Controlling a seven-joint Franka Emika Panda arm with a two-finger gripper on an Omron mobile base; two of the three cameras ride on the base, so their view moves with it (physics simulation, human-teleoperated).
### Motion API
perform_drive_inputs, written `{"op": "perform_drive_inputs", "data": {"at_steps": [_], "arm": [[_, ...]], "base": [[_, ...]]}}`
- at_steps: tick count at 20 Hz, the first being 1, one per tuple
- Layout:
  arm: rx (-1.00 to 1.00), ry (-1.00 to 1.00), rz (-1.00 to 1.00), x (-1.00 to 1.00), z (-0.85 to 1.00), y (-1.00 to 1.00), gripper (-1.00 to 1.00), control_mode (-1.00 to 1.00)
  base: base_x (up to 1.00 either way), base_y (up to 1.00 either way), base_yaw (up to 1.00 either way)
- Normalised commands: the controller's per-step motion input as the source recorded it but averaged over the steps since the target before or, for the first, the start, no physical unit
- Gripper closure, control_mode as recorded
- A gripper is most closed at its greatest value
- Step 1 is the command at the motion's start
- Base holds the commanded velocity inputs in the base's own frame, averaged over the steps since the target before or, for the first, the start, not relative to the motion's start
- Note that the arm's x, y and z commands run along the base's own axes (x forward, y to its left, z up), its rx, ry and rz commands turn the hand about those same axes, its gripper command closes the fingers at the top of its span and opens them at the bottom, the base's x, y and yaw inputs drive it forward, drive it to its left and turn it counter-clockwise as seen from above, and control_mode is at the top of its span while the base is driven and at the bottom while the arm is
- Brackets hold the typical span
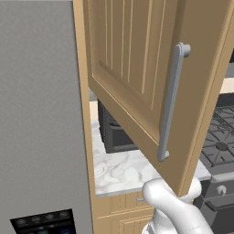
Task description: Pick the bar soap and spray from the cabinet and place them on the counter.
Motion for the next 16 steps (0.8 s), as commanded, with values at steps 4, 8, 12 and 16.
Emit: {"op": "perform_drive_inputs", "data": {"at_steps": [4,8,12,16], "arm": [[-0.15,-0.11,0.0,0.12,0.0,0.0,-1.0,-1.0],[-0.09,-0.11,0.0,0.08,0.0,0.0,-1.0,-1.0],[-0.06,-0.11,-0.01,0.13,0.0,0.0,-1.0,-1.0],[0.0,0.0,-0.06,0.17,0.02,0.0,-1.0,-1.0]], "base": [[0.0,0.0,0.0],[0.0,0.0,0.0],[0.0,0.0,0.0],[0.0,0.0,0.0]]}}
